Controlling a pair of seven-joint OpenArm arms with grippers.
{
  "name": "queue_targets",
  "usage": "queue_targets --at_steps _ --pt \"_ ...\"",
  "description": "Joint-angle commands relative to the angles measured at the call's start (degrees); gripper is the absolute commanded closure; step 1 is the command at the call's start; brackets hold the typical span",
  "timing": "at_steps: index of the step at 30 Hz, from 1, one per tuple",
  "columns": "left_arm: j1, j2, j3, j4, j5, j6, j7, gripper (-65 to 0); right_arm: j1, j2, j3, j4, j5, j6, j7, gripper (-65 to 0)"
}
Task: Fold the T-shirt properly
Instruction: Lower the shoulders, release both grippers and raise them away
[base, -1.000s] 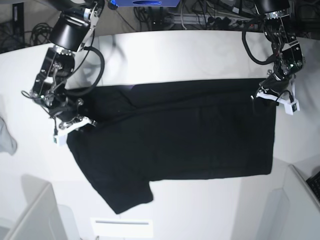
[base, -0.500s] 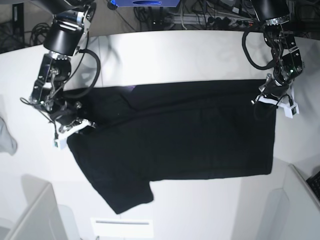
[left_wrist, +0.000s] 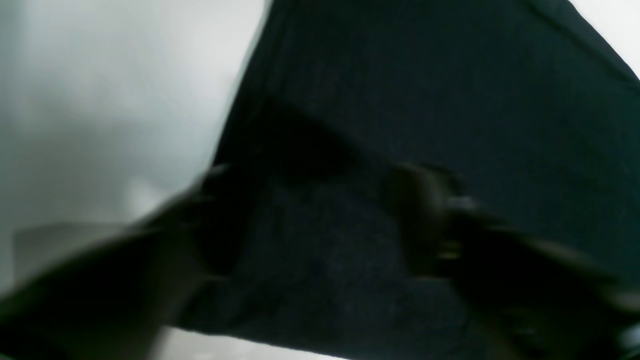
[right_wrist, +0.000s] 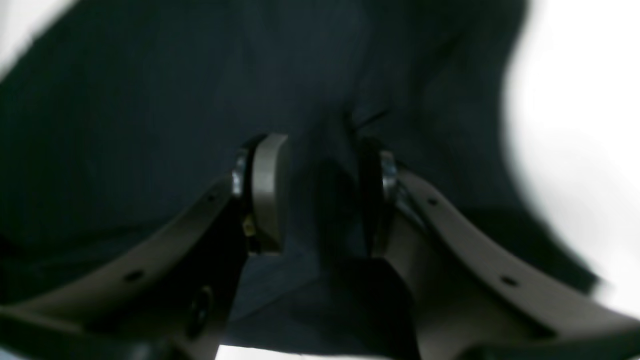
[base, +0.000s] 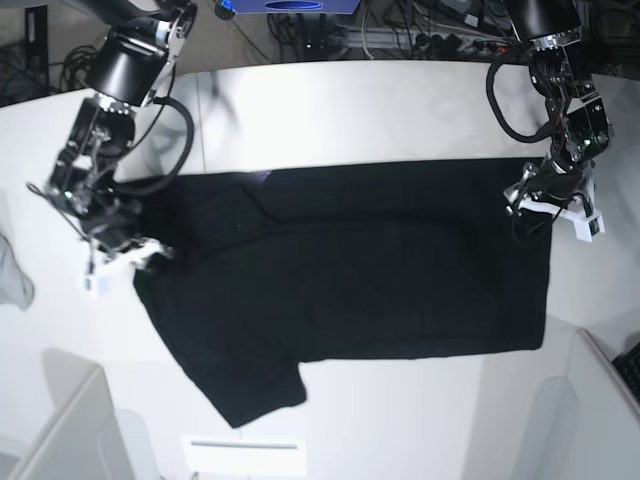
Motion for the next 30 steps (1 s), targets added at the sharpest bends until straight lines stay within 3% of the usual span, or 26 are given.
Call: queue_targets --at_steps 1,4,9,12,14,18,22,30 --pt "-0.55 -0.74 -0.86 2.1 -0.55 -0.27 -1.36 -55.5 0.29 -0.18 1.98 2.75 0.44 0.25 1.73 -22.1" --pt "0.85 -0.22 -4.56 5.88 -0.55 -0.36 -1.0 -65.0 -3.14 -1.23 7.25 10.14 0.44 0.08 3.84 -22.1" --pt "7.1 4.27 -10.27 10.18 -0.73 -0.62 -1.36 -65.0 -11.31 -3.78 10.77 20.77 0.88 -6.78 4.19 -22.8" --pt "9.82 6.9 -13.87 9.92 -0.73 -6.16 -1.36 -65.0 -14.83 -7.65 13.67 23.5 0.97 -6.78 4.28 -24.2" --pt "11.32 8.93 -16.51 9.92 -0.55 -10.64 -1.36 -65.0 -15.88 -9.06 15.51 23.41 0.97 -6.78 3.84 -28.7" --pt "12.19 10.25 -18.62 9.31 -0.2 -14.95 -1.36 -65.0 -17.82 -9.23 15.78 18.4 3.26 -6.78 3.75 -31.2" --pt "11.58 10.25 -18.8 4.29 -0.37 -15.3 -1.36 -65.0 -17.99 -8.09 16.04 9.7 9.23 -6.78 4.1 -31.4" --pt "11.49 10.16 -18.53 1.74 -0.55 -15.39 -1.53 -65.0 -15.27 -6.77 15.51 3.1 9.06 -6.78 4.28 -31.4"
